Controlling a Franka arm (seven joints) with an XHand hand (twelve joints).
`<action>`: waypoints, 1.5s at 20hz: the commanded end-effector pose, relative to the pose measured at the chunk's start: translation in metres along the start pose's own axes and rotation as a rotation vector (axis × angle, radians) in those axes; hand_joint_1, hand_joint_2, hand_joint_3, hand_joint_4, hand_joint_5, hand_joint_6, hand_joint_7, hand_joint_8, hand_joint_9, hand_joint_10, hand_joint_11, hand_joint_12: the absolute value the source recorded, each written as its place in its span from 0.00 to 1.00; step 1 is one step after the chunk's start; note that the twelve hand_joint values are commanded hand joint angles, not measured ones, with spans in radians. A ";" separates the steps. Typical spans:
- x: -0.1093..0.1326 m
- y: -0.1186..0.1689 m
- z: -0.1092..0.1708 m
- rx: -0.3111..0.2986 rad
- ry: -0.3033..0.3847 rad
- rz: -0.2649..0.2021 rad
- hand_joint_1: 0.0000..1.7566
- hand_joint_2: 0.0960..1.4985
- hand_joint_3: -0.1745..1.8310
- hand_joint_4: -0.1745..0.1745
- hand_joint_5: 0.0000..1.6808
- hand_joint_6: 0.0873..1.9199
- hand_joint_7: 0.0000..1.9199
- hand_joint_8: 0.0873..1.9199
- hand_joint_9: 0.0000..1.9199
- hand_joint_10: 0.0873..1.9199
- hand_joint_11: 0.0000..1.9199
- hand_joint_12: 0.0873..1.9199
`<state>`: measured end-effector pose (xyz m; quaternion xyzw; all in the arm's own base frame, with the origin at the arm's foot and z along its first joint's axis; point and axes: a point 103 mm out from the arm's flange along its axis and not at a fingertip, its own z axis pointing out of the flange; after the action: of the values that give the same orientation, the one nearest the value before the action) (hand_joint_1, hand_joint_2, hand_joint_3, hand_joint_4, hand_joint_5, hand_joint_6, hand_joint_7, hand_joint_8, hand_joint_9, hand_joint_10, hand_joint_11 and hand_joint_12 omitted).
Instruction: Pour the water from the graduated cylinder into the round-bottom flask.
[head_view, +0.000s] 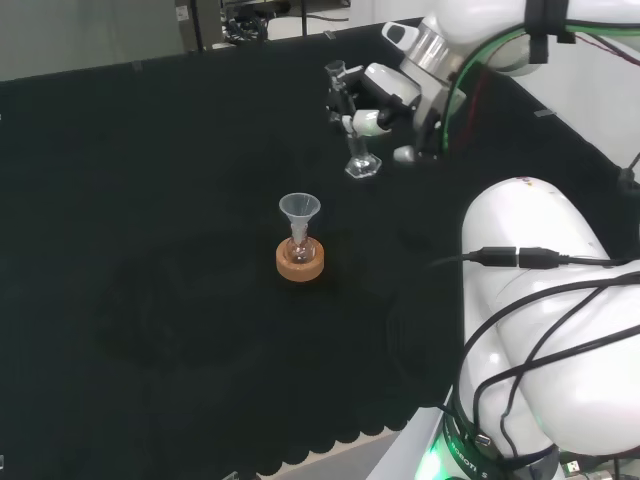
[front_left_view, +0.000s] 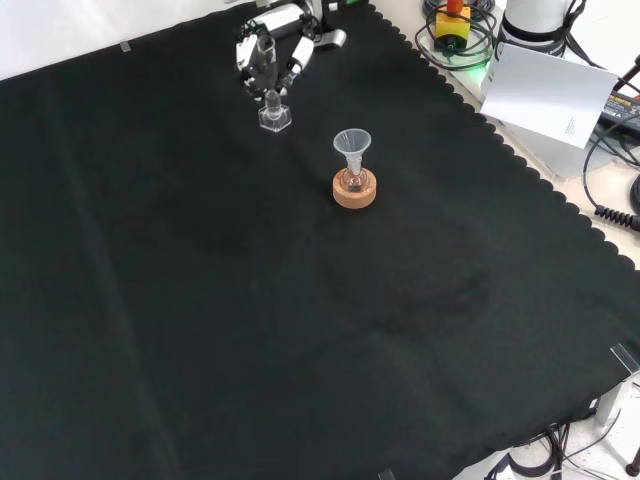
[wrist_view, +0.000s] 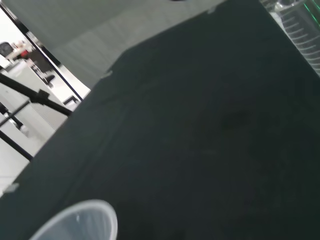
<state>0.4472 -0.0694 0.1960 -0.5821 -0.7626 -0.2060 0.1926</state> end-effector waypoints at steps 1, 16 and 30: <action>0.006 -0.046 0.001 0.098 -0.062 0.020 0.71 0.74 0.09 0.00 0.55 0.55 0.49 0.54 0.67 0.08 0.61 0.38; 0.024 -0.084 0.012 0.378 -0.232 0.060 0.71 0.74 0.09 0.00 0.55 0.55 0.50 0.54 0.68 0.08 0.61 0.38; 0.028 -0.095 0.010 0.612 -0.415 0.089 0.71 0.74 0.09 0.00 0.55 0.54 0.50 0.53 0.69 0.07 0.61 0.38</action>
<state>0.3504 -0.0596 0.1890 -0.5563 -0.7934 0.1227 0.2145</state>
